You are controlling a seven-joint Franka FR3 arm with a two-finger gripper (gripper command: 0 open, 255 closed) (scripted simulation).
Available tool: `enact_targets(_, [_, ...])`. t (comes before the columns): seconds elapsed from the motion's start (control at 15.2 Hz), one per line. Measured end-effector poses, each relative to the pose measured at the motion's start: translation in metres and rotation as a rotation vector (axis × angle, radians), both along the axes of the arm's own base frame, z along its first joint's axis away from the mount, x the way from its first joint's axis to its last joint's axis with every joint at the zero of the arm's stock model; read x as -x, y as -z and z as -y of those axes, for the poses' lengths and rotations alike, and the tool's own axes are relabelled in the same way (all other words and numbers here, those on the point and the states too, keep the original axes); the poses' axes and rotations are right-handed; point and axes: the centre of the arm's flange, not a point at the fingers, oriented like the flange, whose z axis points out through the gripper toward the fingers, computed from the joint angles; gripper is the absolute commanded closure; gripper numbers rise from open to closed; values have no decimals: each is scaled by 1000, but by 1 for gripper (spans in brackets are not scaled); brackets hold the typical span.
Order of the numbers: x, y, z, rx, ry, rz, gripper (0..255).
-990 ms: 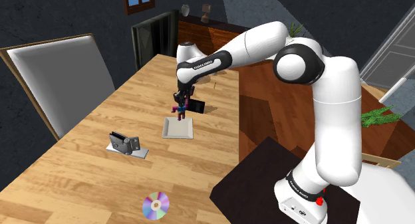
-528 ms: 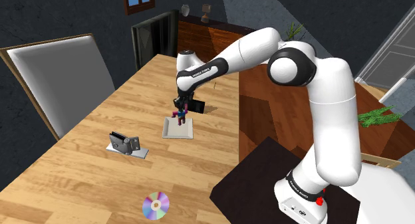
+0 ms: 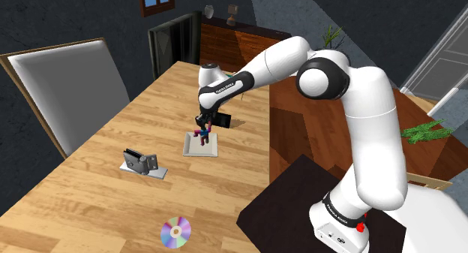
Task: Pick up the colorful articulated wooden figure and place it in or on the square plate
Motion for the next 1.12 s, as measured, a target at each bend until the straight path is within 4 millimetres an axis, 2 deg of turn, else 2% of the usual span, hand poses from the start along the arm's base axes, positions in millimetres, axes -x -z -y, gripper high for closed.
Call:
enact_targets(0.2, [0,0,0,0,0,0,255])
enact_targets(0.26, [0,0,0,0,0,0,0])
enact_targets(0.66, [0,0,0,0,0,0,0])
enact_targets(0.92, [-1,-36,-1,0,0,1,0])
enact_targets(1.12, [0,-48,-2,0,0,1,0])
